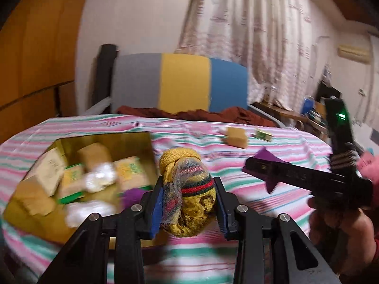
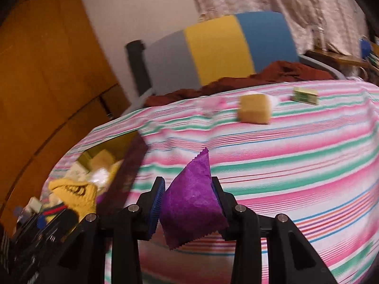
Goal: Organize objects
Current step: 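Carry the yellow toy and purple packet to the gold tray and release both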
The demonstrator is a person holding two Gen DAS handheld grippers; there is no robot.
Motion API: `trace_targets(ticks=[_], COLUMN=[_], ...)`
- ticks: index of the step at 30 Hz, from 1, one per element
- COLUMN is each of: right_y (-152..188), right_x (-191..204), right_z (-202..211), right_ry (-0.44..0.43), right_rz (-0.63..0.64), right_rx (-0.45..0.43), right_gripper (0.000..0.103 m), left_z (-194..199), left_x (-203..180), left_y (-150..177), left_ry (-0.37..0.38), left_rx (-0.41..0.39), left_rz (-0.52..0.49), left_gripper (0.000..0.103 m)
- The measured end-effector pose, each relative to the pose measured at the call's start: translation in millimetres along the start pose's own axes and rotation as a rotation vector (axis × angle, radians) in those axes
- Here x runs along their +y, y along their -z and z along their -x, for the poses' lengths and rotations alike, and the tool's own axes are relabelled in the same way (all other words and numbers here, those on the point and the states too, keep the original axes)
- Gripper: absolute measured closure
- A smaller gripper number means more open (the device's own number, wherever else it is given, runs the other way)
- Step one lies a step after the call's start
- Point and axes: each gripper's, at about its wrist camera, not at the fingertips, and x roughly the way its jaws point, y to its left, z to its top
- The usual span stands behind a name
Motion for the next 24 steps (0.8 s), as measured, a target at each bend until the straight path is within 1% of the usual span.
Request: trace_targets(ticks=[5, 7, 11, 13, 15, 18, 21, 23, 24], right_y=[3, 3, 7, 11, 15, 19, 23, 23, 24], right_x=[48, 65, 94, 108, 120, 132, 139, 141, 142], right_z=[-3, -4, -12, -17, -21, -26, -32, -36, -37], right_ry=[-0.091, -0.126, -0.177, -0.202, -0.212, -0.224, -0.224, -0.219, -0.217], right_rz=[0.073, 0.099, 0.143, 0.168, 0.193, 0.223, 0.237, 0.244, 0.245], right_rx=[0.016, 0.023, 0.050, 0.069, 0.083, 0.101, 0.117, 0.125, 0.127], right_gripper=[0.065, 0.065, 0.065, 0.065, 0.065, 0.065, 0.065, 0.065, 0.065], left_z=[16, 20, 18, 13, 10, 6, -1, -1, 0], left_x=[53, 78, 116, 132, 144, 153, 155, 156, 157], left_y=[-2, -3, 0, 3, 8, 13, 16, 17, 17], left_ry=[-0.091, -0.144, -0.209, -0.225, -0.240, -0.252, -0.237, -0.231, -0.233], left_rx=[-0.012, -0.013, 0.026, 0.060, 0.078, 0.110, 0.137, 0.138, 0.131], left_rz=[0.098, 0.144, 0.214, 0.254, 0.290, 0.285, 0.284, 0.292, 0.300], left_gripper=[0.065, 0.065, 0.064, 0.064, 0.064, 0.064, 0.063, 0.056, 0.045])
